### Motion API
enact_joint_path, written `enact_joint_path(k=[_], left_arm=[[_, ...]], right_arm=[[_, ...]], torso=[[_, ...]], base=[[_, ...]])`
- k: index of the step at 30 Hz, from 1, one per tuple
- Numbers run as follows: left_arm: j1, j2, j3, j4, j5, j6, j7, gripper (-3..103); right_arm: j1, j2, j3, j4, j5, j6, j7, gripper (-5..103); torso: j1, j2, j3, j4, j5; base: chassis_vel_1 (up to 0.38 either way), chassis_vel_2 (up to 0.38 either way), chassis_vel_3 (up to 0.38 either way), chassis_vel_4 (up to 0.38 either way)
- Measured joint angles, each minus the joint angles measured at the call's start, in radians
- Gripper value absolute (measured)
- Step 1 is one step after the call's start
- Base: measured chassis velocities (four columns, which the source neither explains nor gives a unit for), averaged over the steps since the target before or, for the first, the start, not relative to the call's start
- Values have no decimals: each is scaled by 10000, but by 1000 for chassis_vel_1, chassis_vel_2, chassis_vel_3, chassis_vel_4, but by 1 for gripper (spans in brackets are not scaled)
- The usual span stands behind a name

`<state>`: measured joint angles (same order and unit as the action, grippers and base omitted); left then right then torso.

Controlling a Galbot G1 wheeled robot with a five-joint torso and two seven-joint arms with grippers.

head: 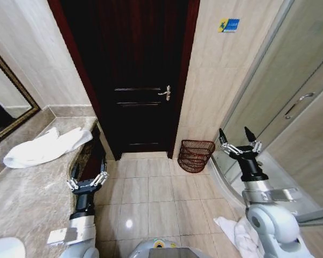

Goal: Discard the used towel into the hamper.

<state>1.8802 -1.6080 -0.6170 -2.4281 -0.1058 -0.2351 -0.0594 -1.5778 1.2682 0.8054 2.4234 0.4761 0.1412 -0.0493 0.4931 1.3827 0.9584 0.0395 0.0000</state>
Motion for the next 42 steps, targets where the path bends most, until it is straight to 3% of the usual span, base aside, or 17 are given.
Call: enact_joint_path(k=[3,6,11,15,20,28,42], left_arm=[[261,0,-26,-51,595,-380,-190,95],[292,0,-136,-135,669,-495,-354,94],[236,-8,-46,-146,526,-654,-1264,94],[18,-7,-259,-262,151,-477,-1520,93],[-81,-6,-314,-382,27,-424,-1517,94],[-739,10,-263,178,171,-477,-927,94],[-708,0,-201,280,367,-524,-970,94]], right_arm=[[64,137,54,226,-112,-223,14,100],[64,79,104,289,-38,-279,44,100],[-319,493,2,102,-66,265,215,100],[-697,486,49,-54,-82,640,252,100],[-896,257,259,-146,-105,723,380,100],[-977,-144,-13,-245,173,622,414,100],[-304,-208,-421,-508,320,585,320,100]], torso=[[0,0,0,3,-1],[-1,1,0,2,-2],[0,0,0,0,2],[-1,1,0,-2,0],[0,0,0,2,1],[0,0,0,4,0],[-3,1,-1,1,0]], base=[[0,0,0,0],[0,0,0,0],[0,0,0,0],[0,0,0,0],[0,0,0,0],[0,0,0,0],[-9,15,15,-11]])
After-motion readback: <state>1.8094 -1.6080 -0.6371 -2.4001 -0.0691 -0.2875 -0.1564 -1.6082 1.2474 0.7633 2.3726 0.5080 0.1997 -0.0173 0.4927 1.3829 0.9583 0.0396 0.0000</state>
